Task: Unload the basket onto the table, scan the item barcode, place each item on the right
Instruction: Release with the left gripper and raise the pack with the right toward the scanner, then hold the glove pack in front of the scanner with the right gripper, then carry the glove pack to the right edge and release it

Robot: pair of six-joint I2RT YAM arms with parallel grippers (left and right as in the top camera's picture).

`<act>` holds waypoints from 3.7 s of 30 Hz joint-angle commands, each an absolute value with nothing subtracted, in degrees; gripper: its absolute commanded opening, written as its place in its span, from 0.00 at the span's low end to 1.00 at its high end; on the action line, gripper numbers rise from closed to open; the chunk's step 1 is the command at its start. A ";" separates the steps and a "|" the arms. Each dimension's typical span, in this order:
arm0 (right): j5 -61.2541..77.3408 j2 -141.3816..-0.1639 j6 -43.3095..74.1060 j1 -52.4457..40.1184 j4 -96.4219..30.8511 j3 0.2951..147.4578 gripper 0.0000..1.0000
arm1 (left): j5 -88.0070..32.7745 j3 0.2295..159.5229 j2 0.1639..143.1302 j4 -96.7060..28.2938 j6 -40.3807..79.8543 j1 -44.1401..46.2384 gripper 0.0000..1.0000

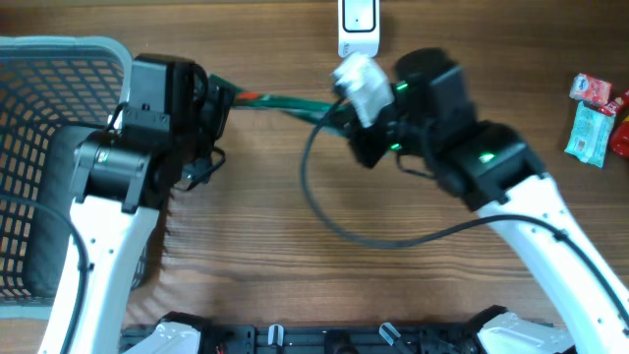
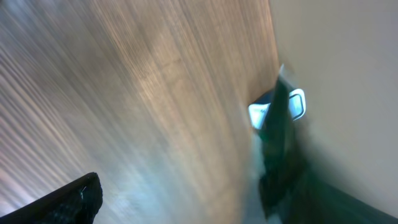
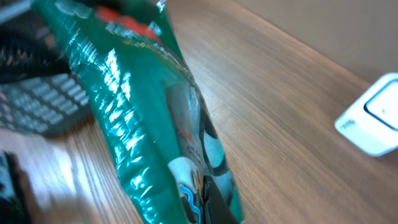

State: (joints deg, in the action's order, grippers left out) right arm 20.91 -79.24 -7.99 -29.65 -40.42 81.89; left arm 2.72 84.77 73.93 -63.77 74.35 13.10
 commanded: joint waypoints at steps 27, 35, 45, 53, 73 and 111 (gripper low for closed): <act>77.62 -79.94 15.20 -10.09 -35.27 82.04 0.05 | 11.25 85.08 41.67 -82.85 52.90 30.74 1.00; 45.15 -84.51 -6.98 -13.54 -26.35 82.04 0.05 | 11.22 85.08 41.67 -83.90 52.90 30.74 1.00; 26.98 -100.79 -12.08 -14.39 1.54 82.06 0.04 | 11.22 85.08 41.67 -83.90 52.90 30.74 1.00; 19.29 -114.39 -17.32 -14.39 22.11 82.83 0.04 | 11.22 85.08 41.67 -83.90 52.90 30.74 1.00; -1.61 -111.35 -15.59 -14.00 9.58 87.88 0.04 | 11.22 85.08 41.67 -83.90 52.90 30.74 1.00; -7.35 -85.34 5.65 9.52 -37.17 74.89 1.00 | 11.22 85.08 41.67 -83.90 52.90 30.74 1.00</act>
State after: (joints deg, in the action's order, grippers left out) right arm -17.02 -96.25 3.51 11.70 -34.72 74.17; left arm 10.31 85.08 41.36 -83.99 54.02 30.39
